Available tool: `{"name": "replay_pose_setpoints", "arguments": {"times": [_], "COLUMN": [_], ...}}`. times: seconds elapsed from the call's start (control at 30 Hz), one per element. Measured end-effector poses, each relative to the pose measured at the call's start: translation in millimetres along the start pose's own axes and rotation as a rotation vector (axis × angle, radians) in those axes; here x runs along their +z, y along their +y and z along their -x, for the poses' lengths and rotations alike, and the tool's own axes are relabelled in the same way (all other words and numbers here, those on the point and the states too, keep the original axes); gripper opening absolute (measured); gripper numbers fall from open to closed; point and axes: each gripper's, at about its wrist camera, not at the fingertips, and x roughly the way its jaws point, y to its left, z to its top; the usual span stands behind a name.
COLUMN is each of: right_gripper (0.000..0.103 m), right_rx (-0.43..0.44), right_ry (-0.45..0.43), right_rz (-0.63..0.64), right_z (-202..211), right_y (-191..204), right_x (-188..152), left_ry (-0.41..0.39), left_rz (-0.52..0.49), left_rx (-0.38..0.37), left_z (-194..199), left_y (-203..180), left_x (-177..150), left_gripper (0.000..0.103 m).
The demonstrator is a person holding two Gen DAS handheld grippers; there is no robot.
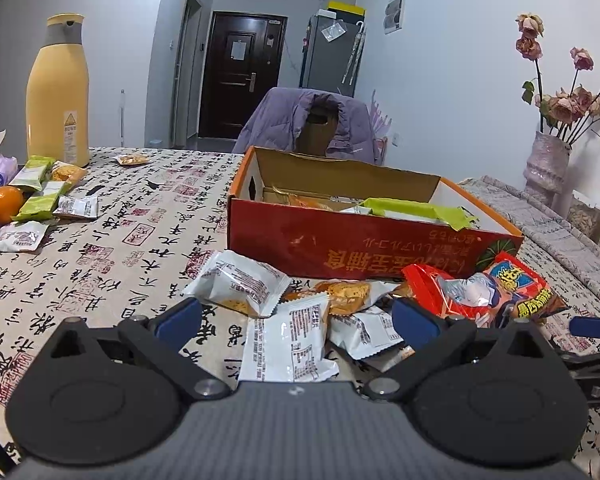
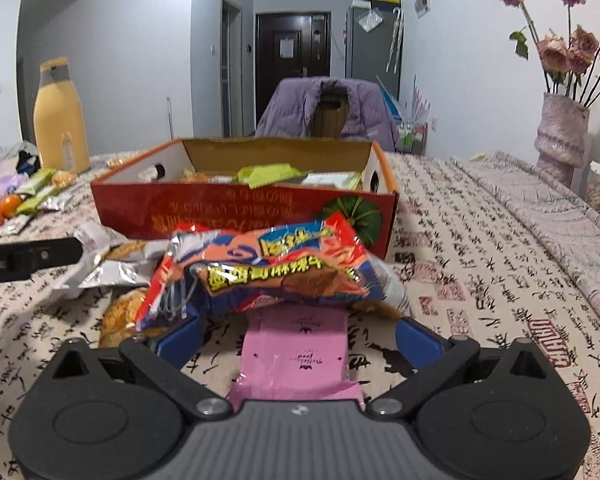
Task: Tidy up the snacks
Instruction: 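Move the right gripper to the pile and grasp the pink packet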
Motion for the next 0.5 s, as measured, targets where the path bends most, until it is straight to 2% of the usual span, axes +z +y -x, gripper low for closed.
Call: {"name": "replay_pose_setpoints", "arguments": {"times": [0.1,0.17,0.3,0.37,0.5], "right_gripper": [0.083,0.08,0.065,0.061,0.061], "right_rx": [-0.002,0.002,-0.012,-0.008,-0.009], "right_ry": [0.036,0.054,0.086,0.088,0.083], "right_rz": [-0.008,-0.002,0.008,0.015,0.02], "right_z": [-10,-16,-24,-24,-20], "right_y": [1,4,8,8,8], "right_x": [3,5,4,2,-1], "left_ry": [-0.002,0.001,0.01,0.012,0.015], "left_rz": [-0.003,-0.001,0.002,0.002,0.0], "left_rx": [-0.004,-0.006,-0.011,-0.015,-0.023], "left_z": [0,0,-1,-2,-2], "left_y": [0,0,0,0,0], "left_x": [0,0,-1,0,-1], "left_gripper": [0.103,0.103,0.103,0.103,0.103]}}
